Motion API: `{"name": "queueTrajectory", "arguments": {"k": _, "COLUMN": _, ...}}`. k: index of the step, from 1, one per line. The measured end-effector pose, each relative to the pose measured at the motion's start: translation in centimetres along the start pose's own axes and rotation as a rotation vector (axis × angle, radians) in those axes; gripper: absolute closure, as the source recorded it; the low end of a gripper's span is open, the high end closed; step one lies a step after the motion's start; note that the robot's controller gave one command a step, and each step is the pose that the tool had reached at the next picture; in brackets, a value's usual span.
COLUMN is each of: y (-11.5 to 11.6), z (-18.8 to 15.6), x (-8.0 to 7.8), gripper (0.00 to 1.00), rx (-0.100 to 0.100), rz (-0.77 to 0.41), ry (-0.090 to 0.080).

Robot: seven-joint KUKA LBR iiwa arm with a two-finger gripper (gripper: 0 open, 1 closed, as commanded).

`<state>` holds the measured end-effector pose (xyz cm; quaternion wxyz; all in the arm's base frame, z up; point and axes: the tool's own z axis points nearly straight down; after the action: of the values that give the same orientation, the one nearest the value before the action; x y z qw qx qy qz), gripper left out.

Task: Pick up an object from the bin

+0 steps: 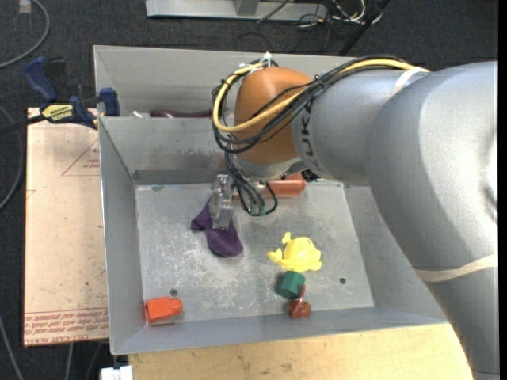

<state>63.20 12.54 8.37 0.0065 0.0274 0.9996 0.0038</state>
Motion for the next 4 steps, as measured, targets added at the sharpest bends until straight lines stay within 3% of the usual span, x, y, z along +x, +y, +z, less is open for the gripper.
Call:
{"name": "queueTrajectory", "arguments": {"k": 1, "y": -0.3, "z": 0.2, "x": 0.6, "gripper": 1.0, "rx": -0.001, "rz": 0.012, "ry": -0.001}}
{"name": "queueTrajectory", "arguments": {"k": 2, "y": -1.6, "z": -1.2, "x": -0.1, "gripper": 0.0, "rx": -0.002, "rz": -0.023, "ry": -0.004}}
{"name": "queueTrajectory", "arguments": {"k": 3, "y": -1.6, "z": -1.2, "x": -0.1, "gripper": 0.0, "rx": -0.002, "rz": -0.022, "ry": -0.003}}
{"name": "queueTrajectory", "arguments": {"k": 4, "y": -1.6, "z": 1.3, "x": 0.4, "gripper": 1.0, "rx": -0.004, "rz": 0.042, "ry": -0.004}}
